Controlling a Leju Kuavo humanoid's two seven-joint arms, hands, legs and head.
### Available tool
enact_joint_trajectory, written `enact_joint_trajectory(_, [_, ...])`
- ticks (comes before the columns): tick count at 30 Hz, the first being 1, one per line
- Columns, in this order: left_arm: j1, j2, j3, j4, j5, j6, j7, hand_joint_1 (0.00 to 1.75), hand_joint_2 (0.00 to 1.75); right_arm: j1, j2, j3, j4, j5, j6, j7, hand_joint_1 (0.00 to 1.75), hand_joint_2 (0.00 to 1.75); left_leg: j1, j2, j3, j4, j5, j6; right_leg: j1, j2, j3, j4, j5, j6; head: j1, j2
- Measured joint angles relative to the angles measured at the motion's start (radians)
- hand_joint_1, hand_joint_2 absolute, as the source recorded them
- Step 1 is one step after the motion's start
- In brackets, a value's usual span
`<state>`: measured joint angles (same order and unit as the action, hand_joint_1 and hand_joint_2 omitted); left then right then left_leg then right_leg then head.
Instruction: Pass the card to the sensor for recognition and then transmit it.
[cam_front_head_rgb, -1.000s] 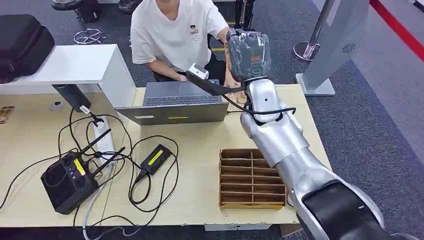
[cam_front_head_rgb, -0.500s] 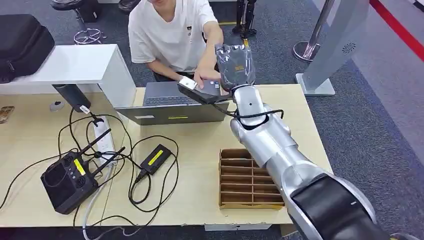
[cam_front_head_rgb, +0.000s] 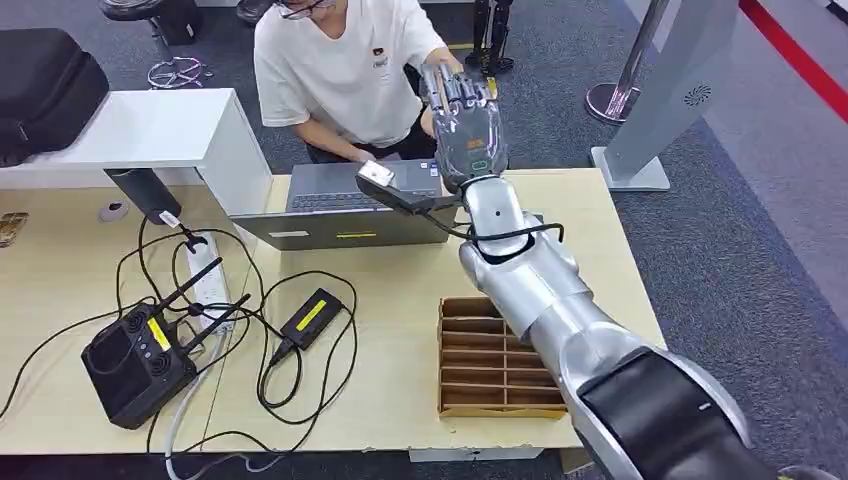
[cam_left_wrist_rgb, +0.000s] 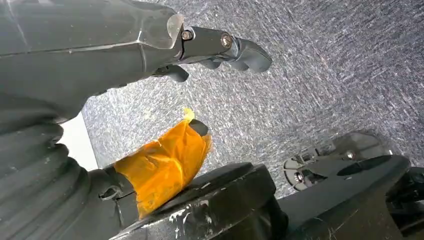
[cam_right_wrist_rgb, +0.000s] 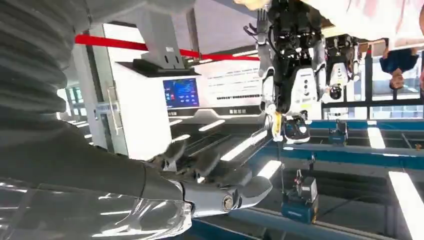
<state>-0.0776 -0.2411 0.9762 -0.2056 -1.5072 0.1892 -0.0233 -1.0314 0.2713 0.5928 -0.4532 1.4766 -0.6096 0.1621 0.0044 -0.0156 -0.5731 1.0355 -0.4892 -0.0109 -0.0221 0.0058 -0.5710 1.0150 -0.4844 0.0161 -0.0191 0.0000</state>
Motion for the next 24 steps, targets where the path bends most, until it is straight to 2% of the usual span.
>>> enact_joint_trajectory(4, [0.001, -0.001, 0.000, 0.000, 0.012, 0.006, 0.004, 0.00, 1.75, -0.009, -0.041, 0.000, 0.000, 0.010, 0.008, 0.027, 0.00, 1.75, 0.000, 0.000, 0.000, 0.000, 0.000, 0.000, 0.000, 0.000, 0.000, 0.000, 0.000, 0.000, 0.000, 0.000])
enact_joint_trajectory(9, [0.001, 0.000, 0.002, 0.000, 0.032, 0.010, 0.016, 0.00, 1.75, -0.028, -0.150, -0.020, 0.002, -0.002, 0.017, 0.040, 0.00, 1.75, 0.000, -0.001, -0.001, 0.001, 0.000, 0.001, 0.000, -0.002, 0.000, -0.001, 0.001, 0.001, 0.000, 0.000])
enact_joint_trajectory(20, [0.002, 0.007, 0.046, 0.000, 0.091, 0.011, 0.038, 0.00, 1.75, -0.039, -0.450, -0.091, 0.002, 0.012, 0.021, 0.032, 0.00, 1.75, -0.001, -0.003, -0.001, 0.002, 0.000, 0.001, 0.000, -0.003, 0.000, -0.002, 0.001, 0.002, 0.000, 0.000])
enact_joint_trajectory(24, [0.005, 0.010, 0.065, 0.000, 0.109, 0.014, 0.052, 0.00, 1.75, -0.039, -0.580, -0.129, 0.003, 0.010, 0.033, 0.022, 0.00, 1.75, -0.001, -0.007, -0.003, 0.003, 0.000, 0.001, 0.000, -0.006, 0.000, -0.002, 0.001, 0.002, 0.000, 0.000])
